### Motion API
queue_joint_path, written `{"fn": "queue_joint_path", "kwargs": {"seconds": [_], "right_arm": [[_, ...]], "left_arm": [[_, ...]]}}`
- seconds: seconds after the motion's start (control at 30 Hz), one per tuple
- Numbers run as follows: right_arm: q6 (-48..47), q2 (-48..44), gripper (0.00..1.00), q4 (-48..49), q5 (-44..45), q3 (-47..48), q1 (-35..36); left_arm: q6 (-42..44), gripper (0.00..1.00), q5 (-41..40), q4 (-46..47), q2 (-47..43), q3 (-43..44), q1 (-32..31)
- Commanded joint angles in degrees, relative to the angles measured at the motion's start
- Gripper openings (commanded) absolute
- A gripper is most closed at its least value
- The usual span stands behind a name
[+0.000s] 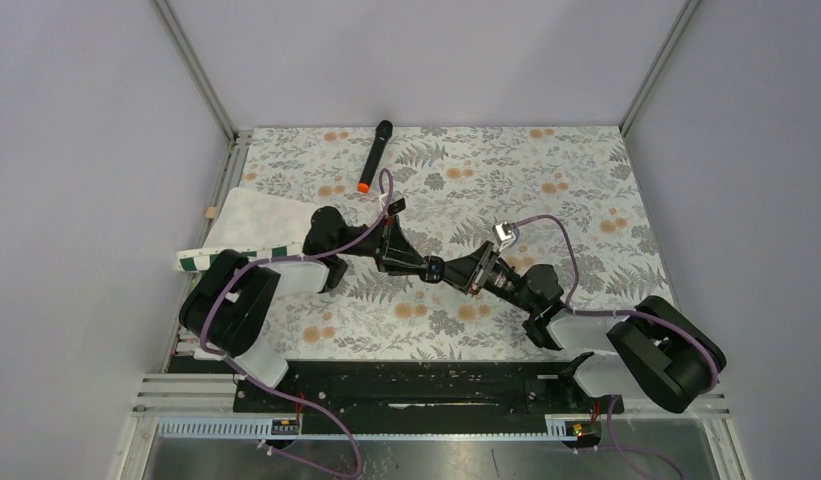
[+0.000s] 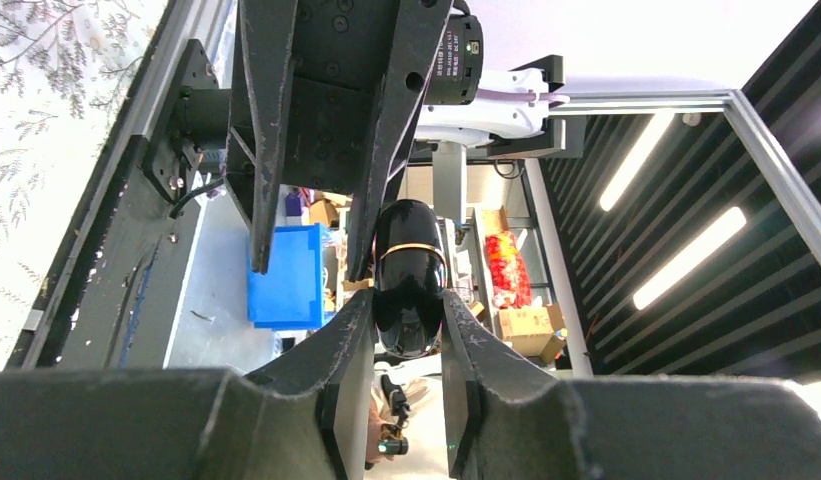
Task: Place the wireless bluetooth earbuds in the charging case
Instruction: Close the charging case with the earbuds at the center of the board, then pass from the left arm to the right
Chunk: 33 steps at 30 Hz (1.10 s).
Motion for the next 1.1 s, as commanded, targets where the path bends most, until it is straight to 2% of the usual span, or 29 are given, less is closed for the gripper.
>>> {"fn": "queue_joint_path", "kwargs": {"seconds": [0.0,0.1,0.2,0.37,0.43,0.53,0.6,0.67,0.73,0.97,1.07], "right_arm": [[-1.4,-5.0,0.48,1.7,0.3,-1.2,0.0],[-2.1,-8.7,0.56,-0.8,1.9,-3.0,0.1],[-2.1,-13.3,0.67,-4.4,4.4,-4.9,0.0],[-3.1,-21.7,0.82,-11.4,8.6,-6.4,0.0],[-4.5,-24.4,0.85,-14.2,9.2,-6.1,0.0],[-6.5,-26.5,0.86,-23.1,8.3,-3.0,0.1],[-6.9,-25.8,0.86,-24.2,7.4,-1.4,0.1],[-6.1,-23.5,0.86,-22.2,6.0,-0.4,0.0],[-5.0,-20.3,0.86,-20.0,4.2,0.7,0.0],[3.8,-6.9,0.70,1.1,1.8,0.8,0.0],[4.9,-4.0,0.66,2.8,0.8,1.8,0.1]], "left_arm": [[8.6,0.00,-0.9,-8.4,-2.8,1.8,0.4],[12.0,0.00,-0.5,-13.1,-4.1,2.0,0.8],[12.9,0.00,0.0,-13.9,-4.6,2.2,1.0],[10.7,0.00,1.1,-9.8,-3.8,1.8,1.2],[8.7,0.00,1.1,-6.4,-3.1,1.6,1.3],[4.3,0.00,1.2,0.7,-1.8,1.2,1.3],[-0.3,0.00,1.3,7.2,-0.6,1.0,1.3],[-4.8,0.00,1.2,12.5,0.7,0.9,1.3],[-4.6,0.00,1.2,12.7,0.7,0.9,1.2],[-4.6,0.00,1.8,12.6,-0.5,0.4,1.4],[-4.6,0.00,2.0,12.6,-0.6,0.2,1.3]]}}
